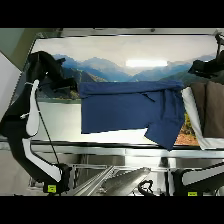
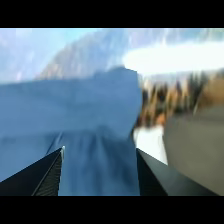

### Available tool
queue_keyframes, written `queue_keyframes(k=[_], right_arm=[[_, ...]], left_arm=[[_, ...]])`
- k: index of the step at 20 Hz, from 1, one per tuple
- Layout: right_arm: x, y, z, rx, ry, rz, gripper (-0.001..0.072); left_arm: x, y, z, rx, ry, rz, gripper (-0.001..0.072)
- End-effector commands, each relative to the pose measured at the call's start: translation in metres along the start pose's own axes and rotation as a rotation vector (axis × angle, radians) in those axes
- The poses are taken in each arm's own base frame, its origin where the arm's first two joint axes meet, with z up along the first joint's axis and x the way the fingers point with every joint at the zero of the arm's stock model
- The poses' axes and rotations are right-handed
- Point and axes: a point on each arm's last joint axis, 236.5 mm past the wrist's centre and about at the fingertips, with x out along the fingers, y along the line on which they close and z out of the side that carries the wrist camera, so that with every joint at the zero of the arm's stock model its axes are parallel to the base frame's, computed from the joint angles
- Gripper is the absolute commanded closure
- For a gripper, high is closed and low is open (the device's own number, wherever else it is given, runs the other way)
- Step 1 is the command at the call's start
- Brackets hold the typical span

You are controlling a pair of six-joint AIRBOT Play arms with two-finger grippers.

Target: Fold the shirts.

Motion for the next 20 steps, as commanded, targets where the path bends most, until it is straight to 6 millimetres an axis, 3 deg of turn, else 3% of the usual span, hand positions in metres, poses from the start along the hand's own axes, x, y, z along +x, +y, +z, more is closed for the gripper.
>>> queue_keyframes(k=[1, 4, 6, 9, 12, 14, 16, 18, 19, 20], right_arm=[[-0.020, 0.014, -0.031, 0.068, 0.085, 0.131, 0.0213], [-0.020, 0.025, -0.034, 0.098, 0.094, 0.201, 0.0212], [-0.022, 0.034, -0.032, 0.104, 0.086, 0.239, 0.0213], [-0.023, 0.037, -0.031, 0.104, 0.085, 0.252, 0.0213], [-0.023, 0.037, -0.031, 0.105, 0.085, 0.252, 0.0213], [-0.023, 0.037, -0.031, 0.104, 0.084, 0.253, 0.0213], [-0.023, 0.037, -0.031, 0.105, 0.084, 0.253, 0.0213], [-0.023, 0.037, -0.031, 0.108, 0.085, 0.252, 0.0213], [-0.023, 0.037, -0.033, 0.108, 0.091, 0.254, 0.0213], [-0.024, 0.038, -0.037, 0.116, 0.109, 0.256, 0.0213]], left_arm=[[0.034, -0.015, -0.070, -0.074, 0.083, -0.203, 0.0008], [0.079, -0.013, -0.124, -0.134, 0.168, -0.253, 0.0008], [0.099, -0.015, -0.145, -0.149, 0.211, -0.275, 0.0008], [0.110, -0.036, -0.148, -0.150, 0.188, -0.376, 0.0009], [0.110, -0.038, -0.151, -0.149, 0.197, -0.384, 0.0010], [0.109, -0.042, -0.149, -0.149, 0.192, -0.398, 0.0169], [0.110, -0.050, -0.148, -0.125, 0.186, -0.405, 0.0211], [0.113, -0.057, -0.142, -0.097, 0.155, -0.405, 0.0583], [0.114, -0.059, -0.138, -0.090, 0.136, -0.403, 0.0695], [0.113, -0.059, -0.132, -0.075, 0.114, -0.401, 0.0693]])
